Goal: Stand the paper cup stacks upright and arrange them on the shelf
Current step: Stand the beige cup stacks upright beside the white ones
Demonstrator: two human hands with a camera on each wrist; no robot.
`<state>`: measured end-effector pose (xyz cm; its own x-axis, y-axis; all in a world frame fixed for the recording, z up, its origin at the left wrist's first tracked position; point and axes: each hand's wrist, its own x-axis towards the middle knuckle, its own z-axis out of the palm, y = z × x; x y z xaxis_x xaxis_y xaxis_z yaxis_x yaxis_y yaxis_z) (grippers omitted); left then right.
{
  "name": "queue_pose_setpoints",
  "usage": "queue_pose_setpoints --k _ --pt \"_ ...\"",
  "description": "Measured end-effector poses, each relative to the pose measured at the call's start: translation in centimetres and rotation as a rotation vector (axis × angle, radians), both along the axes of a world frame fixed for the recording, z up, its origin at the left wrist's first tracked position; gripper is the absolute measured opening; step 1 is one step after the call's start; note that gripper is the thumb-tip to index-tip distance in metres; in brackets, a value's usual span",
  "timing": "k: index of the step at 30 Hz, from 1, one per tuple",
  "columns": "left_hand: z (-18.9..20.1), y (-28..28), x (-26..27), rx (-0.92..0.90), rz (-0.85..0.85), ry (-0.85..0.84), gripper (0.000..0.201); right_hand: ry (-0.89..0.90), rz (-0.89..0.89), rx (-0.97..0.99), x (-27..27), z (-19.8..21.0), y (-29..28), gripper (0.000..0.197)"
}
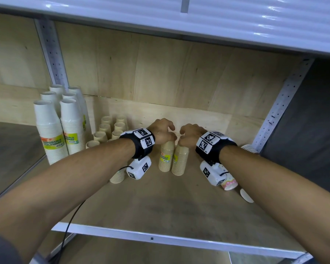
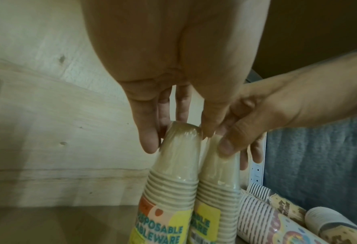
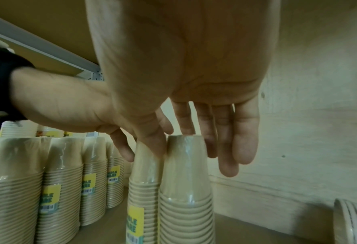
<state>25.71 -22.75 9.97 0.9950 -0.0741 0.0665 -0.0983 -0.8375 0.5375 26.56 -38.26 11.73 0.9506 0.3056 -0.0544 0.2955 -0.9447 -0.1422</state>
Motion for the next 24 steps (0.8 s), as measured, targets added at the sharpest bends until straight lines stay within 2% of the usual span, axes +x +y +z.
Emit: queue_pose_setpoints --k 2,5,8,12,17,20,22,24 --pt "0.13 -0.02 -0.08 -0.017 -0.024 0.025 0.051 -0.022 -0.024 0.010 0.17 -0.03 -0.09 0.047" --pt "0.40 -0.03 -0.30 0.005 -0.042 0.028 0.045 -0.032 -0.070 0.046 0.53 -0.16 0.10 0.037" --pt "0.46 -0.05 -0.29 0.017 -0.035 -0.001 0.040 0.004 -0.055 0.057 0.45 -0.20 0.48 0.034" --pt "0.38 -0.22 -0.25 0.007 -0.009 -0.027 0.042 0.034 -0.008 0.023 0.48 0.02 0.64 0.018" --pt "0.48 -0.33 -0.40 0.004 -0.036 -0.019 0.040 -0.021 -0.058 0.058 0.54 -0.12 0.14 0.036" --pt "0.49 -0.45 -0.41 0.003 -0.042 -0.019 0.036 0.030 -0.046 0.093 0.39 -0.04 0.38 0.032" --pt "0.47 -0.53 -0.41 0.003 -0.041 -0.021 0.036 0.057 -0.010 0.081 0.22 0.23 0.50 0.019" --pt "0.49 -0.55 -0.39 0.002 -0.040 -0.019 0.037 0.050 0.018 0.063 0.18 0.29 0.45 0.027"
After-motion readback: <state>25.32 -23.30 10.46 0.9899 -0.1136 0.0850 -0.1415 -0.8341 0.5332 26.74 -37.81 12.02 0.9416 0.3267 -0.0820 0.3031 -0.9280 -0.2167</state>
